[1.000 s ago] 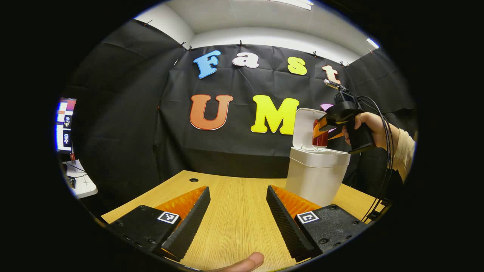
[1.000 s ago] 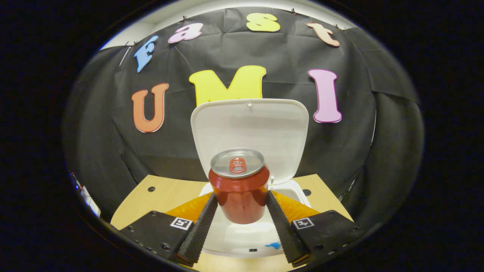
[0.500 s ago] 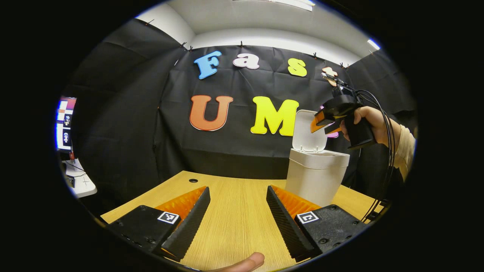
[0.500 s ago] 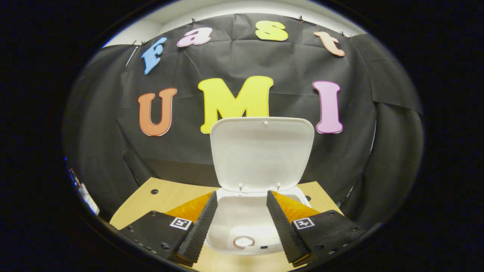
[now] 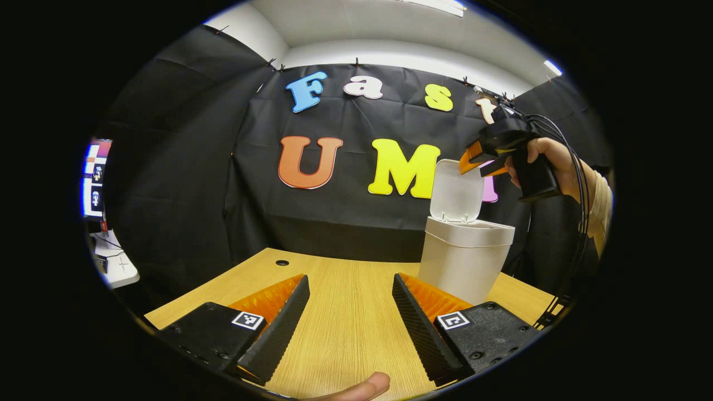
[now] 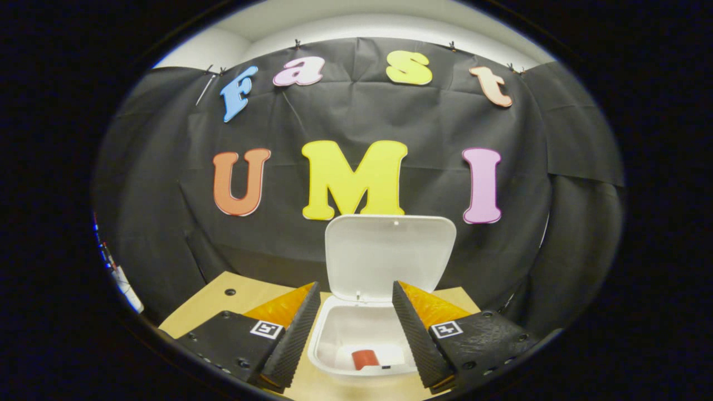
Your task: Press the lid of the desktop garbage bin to open it, pick up the crumpled paper on the desktop and throw it into the bin, then pick up the pop can on the desktop and drop it into the bin, and finally close the garbage bin lid.
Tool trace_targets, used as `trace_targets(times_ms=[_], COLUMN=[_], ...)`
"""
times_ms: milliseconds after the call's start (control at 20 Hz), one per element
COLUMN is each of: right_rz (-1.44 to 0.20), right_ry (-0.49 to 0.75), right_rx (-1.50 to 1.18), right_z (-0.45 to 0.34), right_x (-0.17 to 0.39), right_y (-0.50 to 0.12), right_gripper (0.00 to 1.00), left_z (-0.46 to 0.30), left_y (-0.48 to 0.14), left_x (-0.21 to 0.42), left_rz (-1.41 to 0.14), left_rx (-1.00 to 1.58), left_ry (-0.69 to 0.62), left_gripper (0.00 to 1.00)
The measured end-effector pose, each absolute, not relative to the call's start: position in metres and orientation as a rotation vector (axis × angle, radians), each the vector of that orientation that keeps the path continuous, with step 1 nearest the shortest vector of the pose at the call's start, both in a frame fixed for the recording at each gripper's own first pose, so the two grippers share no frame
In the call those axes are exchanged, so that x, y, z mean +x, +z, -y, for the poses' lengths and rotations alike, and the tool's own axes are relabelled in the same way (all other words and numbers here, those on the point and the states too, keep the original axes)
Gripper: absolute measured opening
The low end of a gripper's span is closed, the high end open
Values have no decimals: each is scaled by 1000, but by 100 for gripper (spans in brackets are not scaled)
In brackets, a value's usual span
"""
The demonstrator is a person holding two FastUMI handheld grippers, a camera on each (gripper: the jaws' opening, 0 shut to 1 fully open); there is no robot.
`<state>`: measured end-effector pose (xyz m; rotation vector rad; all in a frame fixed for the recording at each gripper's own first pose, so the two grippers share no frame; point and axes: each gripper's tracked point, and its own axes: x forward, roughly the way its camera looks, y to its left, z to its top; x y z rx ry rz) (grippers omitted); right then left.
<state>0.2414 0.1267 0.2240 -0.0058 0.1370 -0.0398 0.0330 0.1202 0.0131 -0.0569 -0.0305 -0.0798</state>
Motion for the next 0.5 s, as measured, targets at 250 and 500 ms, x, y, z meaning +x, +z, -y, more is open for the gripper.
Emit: trace_targets(times_ms=[250, 500], right_rz=[-76, -16], right_ry=[-48, -35], right_rx=[22, -5], right_z=[-113, -106], right_x=[245, 266], right_y=[253, 292], right_gripper=[82, 88], left_z=[-114, -104], left_y=[10, 10], left_x=[35, 36], left_rz=[18, 26], left_rx=[-48, -54], left_ry=[-89, -102], left_gripper=[97, 97])
